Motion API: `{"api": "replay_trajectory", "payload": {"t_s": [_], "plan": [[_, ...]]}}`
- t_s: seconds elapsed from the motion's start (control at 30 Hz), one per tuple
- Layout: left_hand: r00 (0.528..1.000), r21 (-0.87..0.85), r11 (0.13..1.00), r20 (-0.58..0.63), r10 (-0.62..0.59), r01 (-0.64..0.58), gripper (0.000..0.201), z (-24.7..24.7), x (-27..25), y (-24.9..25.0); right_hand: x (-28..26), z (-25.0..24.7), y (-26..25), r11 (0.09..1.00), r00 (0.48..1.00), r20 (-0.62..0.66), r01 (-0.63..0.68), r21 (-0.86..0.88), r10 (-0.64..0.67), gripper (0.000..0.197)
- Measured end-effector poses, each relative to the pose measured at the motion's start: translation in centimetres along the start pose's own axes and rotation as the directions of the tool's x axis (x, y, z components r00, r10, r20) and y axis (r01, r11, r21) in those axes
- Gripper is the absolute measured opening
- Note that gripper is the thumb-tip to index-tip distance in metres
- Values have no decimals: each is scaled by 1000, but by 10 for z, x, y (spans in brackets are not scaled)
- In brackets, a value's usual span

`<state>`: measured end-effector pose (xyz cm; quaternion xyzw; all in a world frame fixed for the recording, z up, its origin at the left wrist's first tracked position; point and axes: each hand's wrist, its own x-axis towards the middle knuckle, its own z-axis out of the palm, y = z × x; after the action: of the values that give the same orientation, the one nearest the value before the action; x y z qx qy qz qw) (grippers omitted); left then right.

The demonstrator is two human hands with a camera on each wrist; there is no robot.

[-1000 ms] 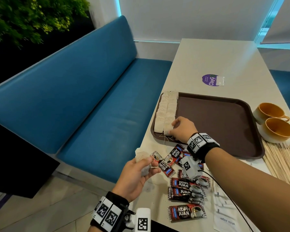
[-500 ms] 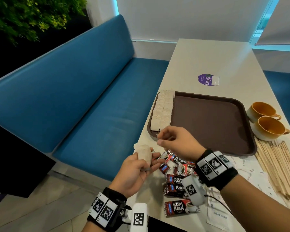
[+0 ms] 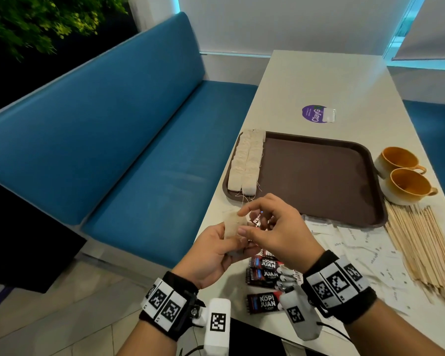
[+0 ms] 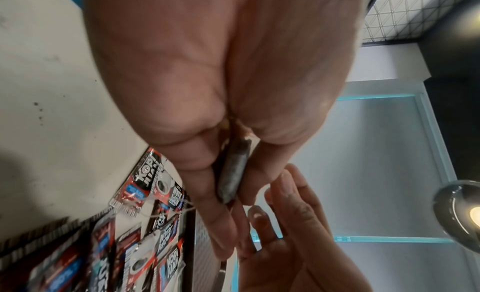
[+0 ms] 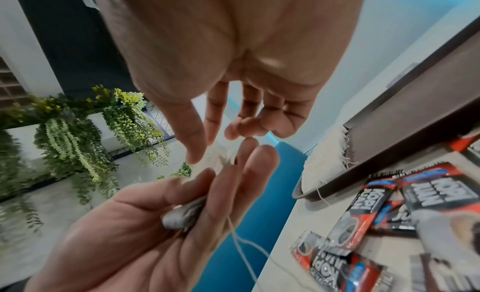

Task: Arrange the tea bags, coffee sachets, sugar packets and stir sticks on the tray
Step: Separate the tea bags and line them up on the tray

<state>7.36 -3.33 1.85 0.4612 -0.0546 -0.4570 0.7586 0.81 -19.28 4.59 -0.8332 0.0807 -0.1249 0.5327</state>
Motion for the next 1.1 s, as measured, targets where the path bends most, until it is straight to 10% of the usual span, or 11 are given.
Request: {"api": "replay_trajectory", "payload": {"t_s": [0.3,0.63,0.93,1.1], "plan": [[1000,56,998,23,6,-7,30,6,0,-2,1,-1,8,990,996,54,-64,-124,71,17],[978,-4,994,-181,103,-105,22,-5,8,0,12,-15,11,927,978,-23,-190,323,208,4],[984,4,997,-161,75,-75,38,-3,10,-2,14,-14,10,939,980,41,-200,282,196,10],[951,27,993,-285,118,-115,15,-1,14,-4,12,-9,14,942,985,-16,-161,294,174,18]]}}
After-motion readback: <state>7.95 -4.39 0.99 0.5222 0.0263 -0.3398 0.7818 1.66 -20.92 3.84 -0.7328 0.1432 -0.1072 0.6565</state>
